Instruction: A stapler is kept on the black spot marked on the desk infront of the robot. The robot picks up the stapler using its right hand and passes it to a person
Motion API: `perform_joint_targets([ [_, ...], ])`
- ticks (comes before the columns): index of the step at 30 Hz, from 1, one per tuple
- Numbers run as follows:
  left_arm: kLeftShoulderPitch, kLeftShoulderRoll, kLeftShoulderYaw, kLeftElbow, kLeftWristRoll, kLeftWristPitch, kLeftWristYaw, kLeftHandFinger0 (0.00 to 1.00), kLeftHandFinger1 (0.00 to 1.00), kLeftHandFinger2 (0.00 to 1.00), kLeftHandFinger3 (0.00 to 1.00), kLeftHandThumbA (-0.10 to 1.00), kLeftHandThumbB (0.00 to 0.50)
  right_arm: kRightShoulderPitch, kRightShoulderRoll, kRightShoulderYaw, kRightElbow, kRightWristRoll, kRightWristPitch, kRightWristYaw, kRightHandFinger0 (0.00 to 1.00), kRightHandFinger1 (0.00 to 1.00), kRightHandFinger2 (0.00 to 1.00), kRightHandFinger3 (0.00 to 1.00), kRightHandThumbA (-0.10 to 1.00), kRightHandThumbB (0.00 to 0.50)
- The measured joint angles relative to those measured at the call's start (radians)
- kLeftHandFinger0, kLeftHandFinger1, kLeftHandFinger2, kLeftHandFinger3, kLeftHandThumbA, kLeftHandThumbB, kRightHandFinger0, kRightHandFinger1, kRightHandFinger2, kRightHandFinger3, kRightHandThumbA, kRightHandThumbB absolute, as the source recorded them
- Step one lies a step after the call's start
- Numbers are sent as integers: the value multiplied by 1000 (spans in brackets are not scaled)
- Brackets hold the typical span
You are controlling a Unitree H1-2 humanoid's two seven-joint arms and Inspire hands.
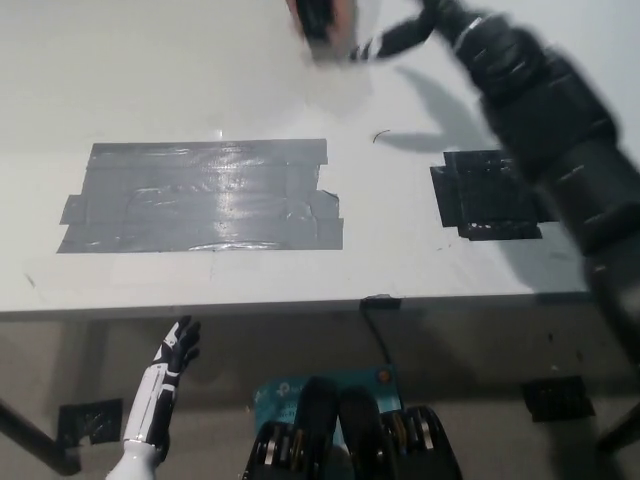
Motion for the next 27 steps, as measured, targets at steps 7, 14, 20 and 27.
perform_joint_targets([
  [7,1,-2,-3,6,1,1,0,1000,1000,1000,1000,1000,500,109,-76,-60,-242,15,36,21,1000,1000,1000,1000,1000,469],
  [14,3,-2,-4,15,1,3,0,1000,1000,1000,1000,1000,500,321,-94,-96,-454,40,75,32,1000,1000,1000,1000,1000,453],
  [20,1,-2,-4,19,2,3,0,1000,1000,1000,1000,1000,500,521,-111,-115,-600,60,100,36,1000,1000,1000,1000,1000,456],
  [27,1,-2,-5,21,2,4,-1,1000,1000,1000,1000,1000,500,859,-157,-151,-822,107,116,36,1000,1000,1000,1000,1000,432],
])
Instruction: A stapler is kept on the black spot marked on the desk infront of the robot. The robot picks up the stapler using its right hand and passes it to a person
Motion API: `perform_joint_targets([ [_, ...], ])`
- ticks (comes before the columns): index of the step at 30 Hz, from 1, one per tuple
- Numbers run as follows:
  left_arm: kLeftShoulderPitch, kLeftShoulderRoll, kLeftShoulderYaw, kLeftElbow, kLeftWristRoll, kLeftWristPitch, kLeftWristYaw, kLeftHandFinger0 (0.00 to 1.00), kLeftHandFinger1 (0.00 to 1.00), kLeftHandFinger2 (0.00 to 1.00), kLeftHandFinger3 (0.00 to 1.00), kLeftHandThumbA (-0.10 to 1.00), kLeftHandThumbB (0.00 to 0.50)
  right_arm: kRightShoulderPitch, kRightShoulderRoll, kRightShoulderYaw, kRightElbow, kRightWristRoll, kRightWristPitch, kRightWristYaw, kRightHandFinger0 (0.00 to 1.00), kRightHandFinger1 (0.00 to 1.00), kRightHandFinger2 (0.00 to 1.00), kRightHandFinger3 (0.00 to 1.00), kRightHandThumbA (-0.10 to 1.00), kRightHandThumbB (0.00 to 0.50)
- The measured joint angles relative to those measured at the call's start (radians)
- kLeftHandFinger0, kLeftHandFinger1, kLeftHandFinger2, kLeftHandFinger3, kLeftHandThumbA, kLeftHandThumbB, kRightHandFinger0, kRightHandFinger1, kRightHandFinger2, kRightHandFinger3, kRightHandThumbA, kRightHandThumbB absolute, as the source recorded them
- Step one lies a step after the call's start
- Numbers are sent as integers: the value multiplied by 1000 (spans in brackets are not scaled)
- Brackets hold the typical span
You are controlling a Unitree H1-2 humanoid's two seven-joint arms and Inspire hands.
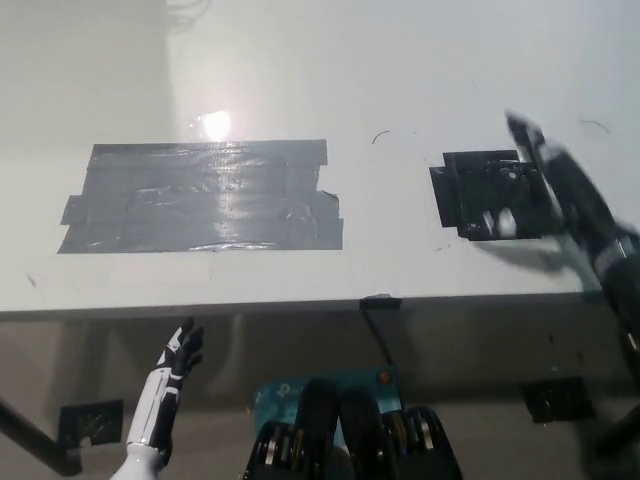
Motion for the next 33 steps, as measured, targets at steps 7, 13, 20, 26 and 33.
perform_joint_targets([
  [7,9,-1,-2,1,0,0,-1,1000,1000,1000,1000,1000,500,310,-31,-5,-253,42,-33,-6,1000,1000,1000,1000,1000,500],
  [13,38,-2,-5,1,0,0,-1,1000,1000,1000,1000,1000,500,499,-30,10,-436,68,-56,-8,1000,1000,1000,1000,1000,500],
  [20,85,-2,-10,0,0,0,-1,1000,1000,1000,1000,1000,500,739,-10,38,-697,128,-73,-8,1000,1000,1000,1000,1000,416],
  [26,132,-1,-34,-15,1,-2,-2,1000,1000,1000,1000,1000,496,869,45,56,-797,224,-133,18,1000,1000,1000,1000,1000,333],
  [33,184,3,-64,-55,1,-4,-3,1000,1000,1000,1000,1000,500,832,118,50,-484,287,-192,58,1000,1000,1000,1000,1000,334],
])
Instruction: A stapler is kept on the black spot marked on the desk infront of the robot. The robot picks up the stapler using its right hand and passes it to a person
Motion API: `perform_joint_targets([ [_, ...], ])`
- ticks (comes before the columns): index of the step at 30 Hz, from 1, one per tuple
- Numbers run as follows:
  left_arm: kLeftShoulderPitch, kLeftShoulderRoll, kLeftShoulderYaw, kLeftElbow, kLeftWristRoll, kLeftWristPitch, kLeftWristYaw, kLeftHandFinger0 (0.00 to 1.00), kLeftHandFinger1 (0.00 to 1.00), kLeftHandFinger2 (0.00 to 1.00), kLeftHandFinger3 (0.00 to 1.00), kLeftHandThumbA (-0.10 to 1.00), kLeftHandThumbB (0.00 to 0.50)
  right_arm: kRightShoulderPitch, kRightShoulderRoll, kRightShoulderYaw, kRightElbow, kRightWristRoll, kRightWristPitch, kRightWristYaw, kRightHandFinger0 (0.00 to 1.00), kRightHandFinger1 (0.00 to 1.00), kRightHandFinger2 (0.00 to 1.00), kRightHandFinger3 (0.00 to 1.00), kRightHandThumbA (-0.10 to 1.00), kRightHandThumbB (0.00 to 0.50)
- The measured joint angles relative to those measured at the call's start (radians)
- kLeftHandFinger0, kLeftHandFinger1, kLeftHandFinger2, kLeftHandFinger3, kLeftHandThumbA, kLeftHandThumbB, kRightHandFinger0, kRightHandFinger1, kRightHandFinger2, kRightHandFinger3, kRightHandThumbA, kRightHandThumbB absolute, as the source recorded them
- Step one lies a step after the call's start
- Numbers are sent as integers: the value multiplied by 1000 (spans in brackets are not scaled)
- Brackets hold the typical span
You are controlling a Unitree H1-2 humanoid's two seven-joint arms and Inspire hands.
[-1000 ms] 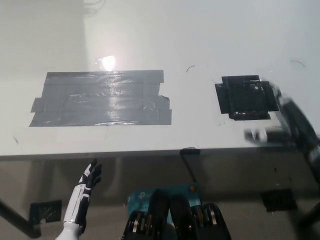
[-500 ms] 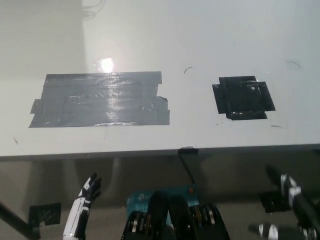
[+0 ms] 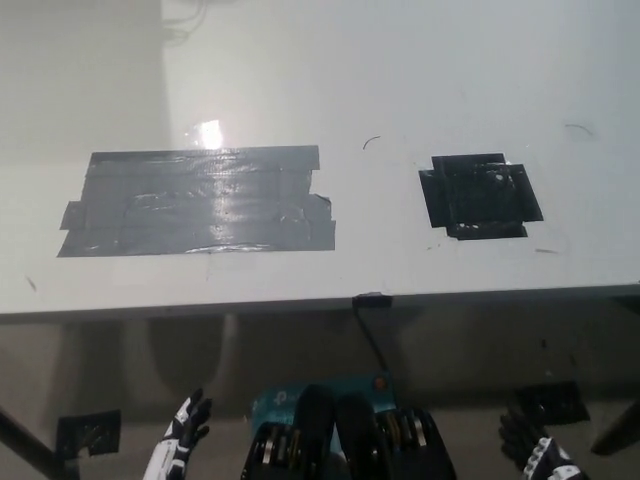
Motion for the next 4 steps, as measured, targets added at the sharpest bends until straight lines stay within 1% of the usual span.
perform_joint_targets([
  [1,3,0,-1,-5,0,0,0,1000,1000,1000,1000,1000,500,-11,7,-2,37,4,-4,4,1000,1000,1000,1000,1000,334],
  [2,4,1,-1,-10,-1,0,0,1000,1000,1000,1000,1000,500,-19,11,-4,60,5,-8,6,1000,1000,1000,1000,1000,359],
  [4,7,3,0,-19,-1,0,0,1000,1000,1000,1000,1000,500,-33,18,-7,95,7,-15,12,1000,1000,1000,1000,1000,360],
])
